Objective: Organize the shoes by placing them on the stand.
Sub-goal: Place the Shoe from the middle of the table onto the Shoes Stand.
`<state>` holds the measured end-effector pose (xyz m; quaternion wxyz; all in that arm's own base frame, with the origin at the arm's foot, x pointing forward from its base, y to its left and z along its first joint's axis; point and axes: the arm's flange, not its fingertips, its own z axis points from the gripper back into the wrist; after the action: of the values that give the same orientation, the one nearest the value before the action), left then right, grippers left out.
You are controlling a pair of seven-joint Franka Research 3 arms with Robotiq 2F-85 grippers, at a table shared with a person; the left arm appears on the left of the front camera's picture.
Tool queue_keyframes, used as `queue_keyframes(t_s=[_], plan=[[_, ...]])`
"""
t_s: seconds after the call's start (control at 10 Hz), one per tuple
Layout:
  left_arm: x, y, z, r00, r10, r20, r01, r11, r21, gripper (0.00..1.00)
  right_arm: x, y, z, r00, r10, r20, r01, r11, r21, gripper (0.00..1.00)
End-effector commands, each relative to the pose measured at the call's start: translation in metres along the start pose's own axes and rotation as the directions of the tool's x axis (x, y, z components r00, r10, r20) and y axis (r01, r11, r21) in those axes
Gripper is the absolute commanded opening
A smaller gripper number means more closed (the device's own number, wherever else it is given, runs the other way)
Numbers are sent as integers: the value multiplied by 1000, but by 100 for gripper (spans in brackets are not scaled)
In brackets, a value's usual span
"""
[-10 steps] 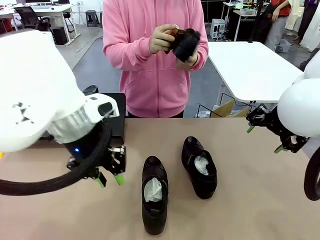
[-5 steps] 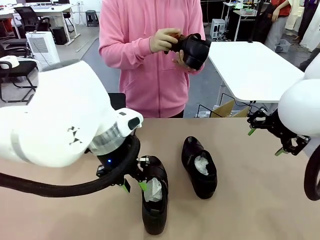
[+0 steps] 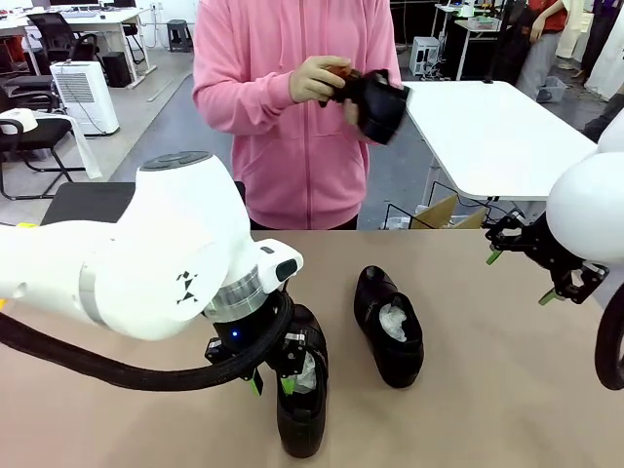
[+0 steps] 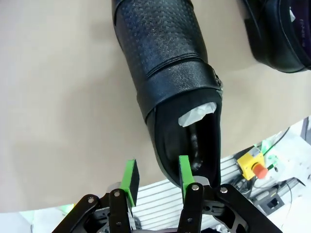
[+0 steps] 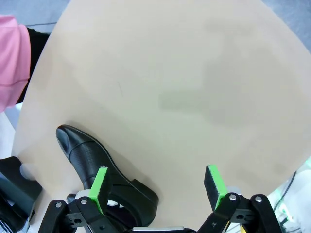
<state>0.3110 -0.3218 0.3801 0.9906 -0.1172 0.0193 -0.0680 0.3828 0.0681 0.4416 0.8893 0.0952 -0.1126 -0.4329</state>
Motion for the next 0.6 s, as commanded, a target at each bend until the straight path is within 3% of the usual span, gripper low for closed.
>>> queue_keyframes(t_s=[0.0,0.4,0.5], plan=[[6,-5,-11,999,32,25,-33,999,37,46,-7,-19,-4,1000,4,-8,-4,1000,2,100],[10,-13,-36,998,58,-23,-55,994,94,46,-7,-24,-2,1000,0,-2,0,1000,-4,100],[11,-13,-39,999,43,-29,-39,994,105,37,-6,-25,0,1000,-4,1,4,1000,-2,100]])
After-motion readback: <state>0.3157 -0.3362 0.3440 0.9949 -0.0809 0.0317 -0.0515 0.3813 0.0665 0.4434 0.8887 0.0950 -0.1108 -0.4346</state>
